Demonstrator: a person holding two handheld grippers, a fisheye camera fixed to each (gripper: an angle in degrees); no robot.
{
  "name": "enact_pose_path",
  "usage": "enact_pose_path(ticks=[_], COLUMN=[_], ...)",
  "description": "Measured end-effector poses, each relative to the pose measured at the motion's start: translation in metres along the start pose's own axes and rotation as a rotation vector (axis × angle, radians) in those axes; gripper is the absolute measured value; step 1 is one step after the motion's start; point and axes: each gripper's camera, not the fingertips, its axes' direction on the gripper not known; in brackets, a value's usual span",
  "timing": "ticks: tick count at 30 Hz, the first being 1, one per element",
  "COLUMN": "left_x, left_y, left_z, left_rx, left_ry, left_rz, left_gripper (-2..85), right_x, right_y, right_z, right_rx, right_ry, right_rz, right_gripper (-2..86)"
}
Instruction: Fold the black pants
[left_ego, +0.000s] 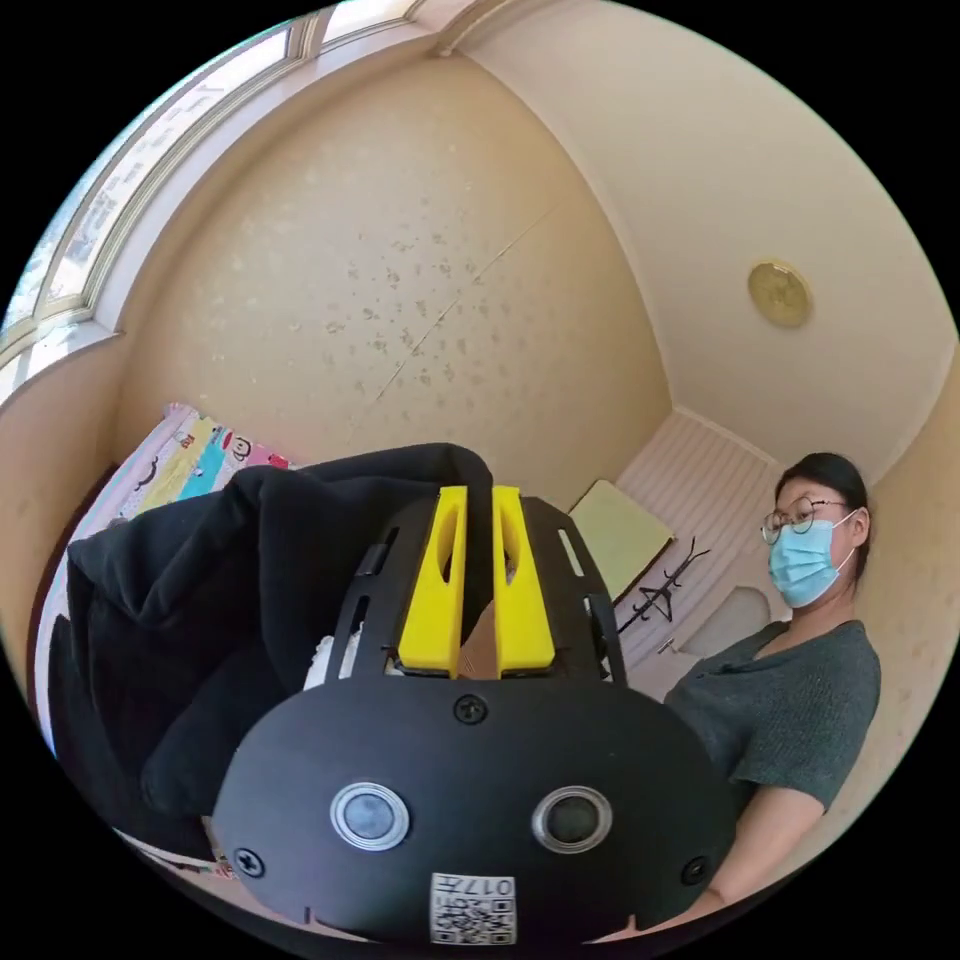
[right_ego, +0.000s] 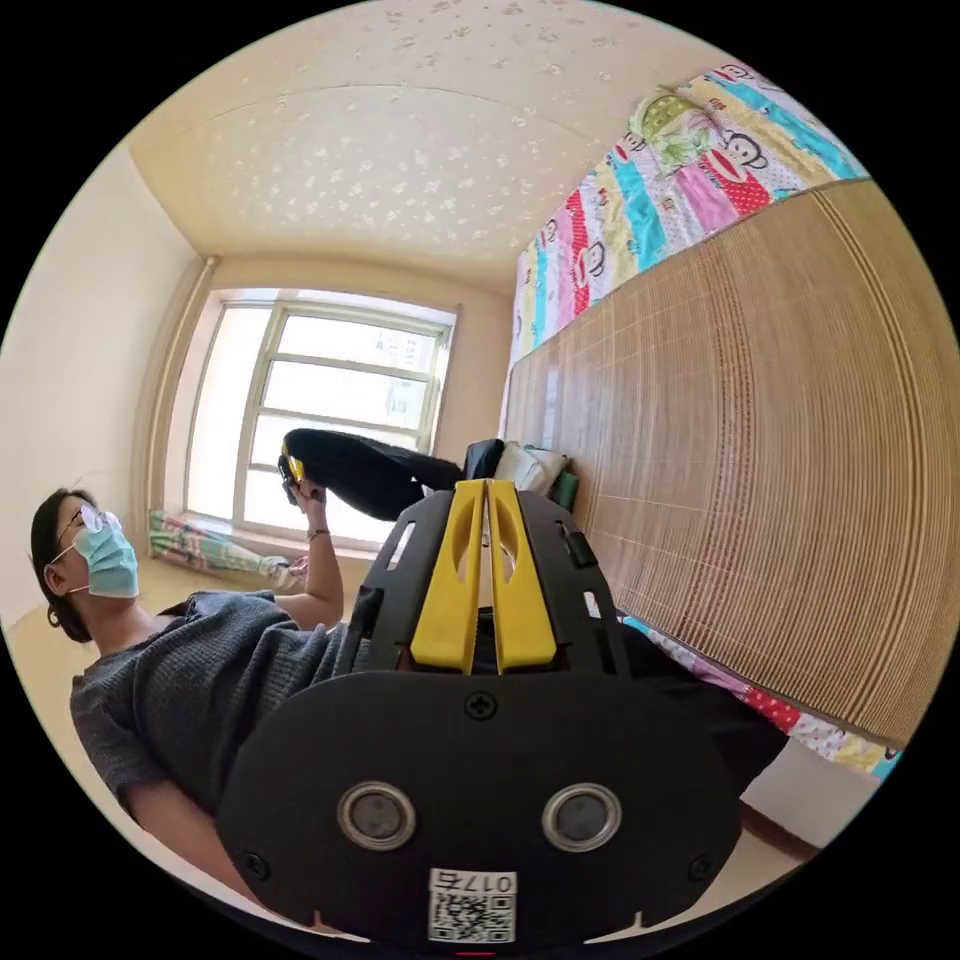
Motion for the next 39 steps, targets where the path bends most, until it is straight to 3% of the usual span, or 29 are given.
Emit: enact_pose_path(ticks=[4,8,10,12,14,15,18,20,22,24,26,28,29,31,35,39], left_x=[0.108,0.175,0.196,0.208,0.216,0.219,0.235,0.239,0.234,0.217,0.193,0.178,0.176,0.19,0.232,0.263], left_y=[0.008,0.04,0.061,0.087,0.128,0.14,0.198,0.244,0.279,0.309,0.341,0.362,0.367,0.358,0.307,0.282], left_z=[0.034,0.1,0.139,0.178,0.231,0.242,0.286,0.314,0.335,0.351,0.368,0.381,0.389,0.397,0.414,0.428], left_rx=[0.072,-0.033,-0.118,-0.217,-0.372,-0.417,-0.643,-0.849,-0.976,-1.005,-0.918,-0.827,-0.77,-0.674,-0.56,-0.521], left_ry=[0.312,0.528,0.608,0.69,0.781,0.788,0.68,0.428,0.215,0.045,-0.055,0.013,0.089,0.165,0.147,0.207], left_rz=[0.175,0.26,0.289,0.311,0.292,0.292,0.337,0.351,0.333,0.242,0.055,-0.145,-0.214,-0.19,-0.024,0.045], left_gripper=[5.0,5.0,5.0,5.0,5.0,5.0,5.2,5.5,5.5,3.8,0.5,0.5,1.5,3.8,10.8,13.4], right_x=[0.011,0.034,0.055,0.072,0.09,0.102,0.101,0.082,0.036,-0.004,-0.049,-0.111,-0.123,-0.154,-0.156,-0.155], right_y=[-0.008,-0.011,-0.016,-0.022,-0.017,-0.009,-0.001,0.003,0.01,0.018,0.027,0.051,0.058,0.084,0.121,0.156], right_z=[0.039,0.079,0.083,0.078,0.056,0.038,-0.002,-0.025,-0.047,-0.049,-0.032,0.023,0.04,0.105,0.172,0.265], right_rx=[-0.166,-0.185,-0.05,0.063,0.292,0.454,0.556,0.571,0.525,0.483,0.394,0.298,0.28,0.222,0.175,0.057], right_ry=[-0.303,-0.691,-0.892,-0.909,-0.951,-1.017,-0.991,-0.898,-0.66,-0.473,-0.246,0.184,0.294,0.644,0.795,1.173], right_rz=[0.025,0.123,0.174,0.199,0.204,0.171,0.047,-0.076,-0.257,-0.371,-0.463,-0.556,-0.577,-0.655,-0.739,-0.866], right_gripper=[13.2,25.3,27.9,27.6,25.4,24.2,21.5,20.0,18.2,16.8,15.5,13.6,13.1,11.2,7.9,4.8])
